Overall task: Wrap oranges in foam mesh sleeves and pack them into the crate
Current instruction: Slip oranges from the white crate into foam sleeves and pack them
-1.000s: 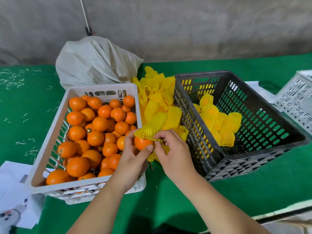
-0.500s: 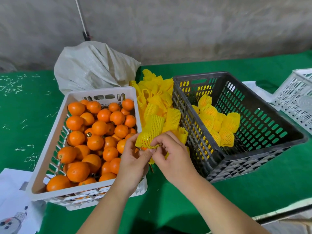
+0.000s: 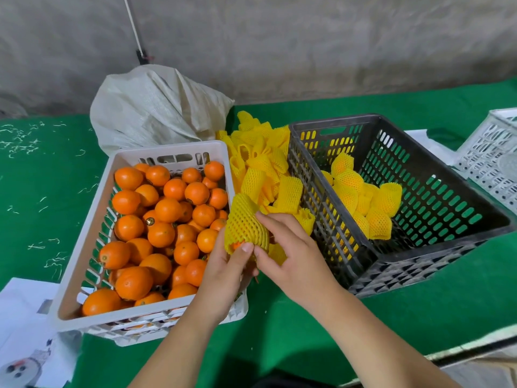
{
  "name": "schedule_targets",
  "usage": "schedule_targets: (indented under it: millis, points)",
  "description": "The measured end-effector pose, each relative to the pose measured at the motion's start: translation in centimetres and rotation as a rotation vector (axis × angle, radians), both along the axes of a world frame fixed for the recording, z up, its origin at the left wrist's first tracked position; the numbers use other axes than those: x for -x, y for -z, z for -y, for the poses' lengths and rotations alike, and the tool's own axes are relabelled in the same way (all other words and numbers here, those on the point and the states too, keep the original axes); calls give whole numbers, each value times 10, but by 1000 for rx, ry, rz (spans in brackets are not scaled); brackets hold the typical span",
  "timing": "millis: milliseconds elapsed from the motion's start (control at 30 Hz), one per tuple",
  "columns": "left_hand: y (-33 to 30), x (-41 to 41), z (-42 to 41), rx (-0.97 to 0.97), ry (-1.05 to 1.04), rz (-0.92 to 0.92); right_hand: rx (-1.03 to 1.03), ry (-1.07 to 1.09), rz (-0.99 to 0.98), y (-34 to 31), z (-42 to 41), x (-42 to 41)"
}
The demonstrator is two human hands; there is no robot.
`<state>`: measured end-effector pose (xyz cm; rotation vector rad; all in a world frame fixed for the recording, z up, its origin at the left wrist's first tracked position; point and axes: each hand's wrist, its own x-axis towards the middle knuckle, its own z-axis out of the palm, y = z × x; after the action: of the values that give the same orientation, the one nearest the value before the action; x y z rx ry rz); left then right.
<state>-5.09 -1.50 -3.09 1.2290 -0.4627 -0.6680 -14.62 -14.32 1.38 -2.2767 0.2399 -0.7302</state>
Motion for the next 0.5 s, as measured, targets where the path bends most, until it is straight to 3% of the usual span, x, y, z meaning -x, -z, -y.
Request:
schedule_targets:
  millis: [133,233,300,400,500]
  points:
    - [-3,4,9,55,-118,62,135,125,173,5,0,1]
    - [0,2,10,95,-191,75,112,-46,134,7,-11,1]
    - [3,-1,9,86,-193,92,-130,-68,88,6,-20,1]
    - [3,-1,8,34,-180,202,-676,119,41,-1,-31,-4]
    - [7,3,7,-18,-145,329,-874,63,-82,-3,-34,-16]
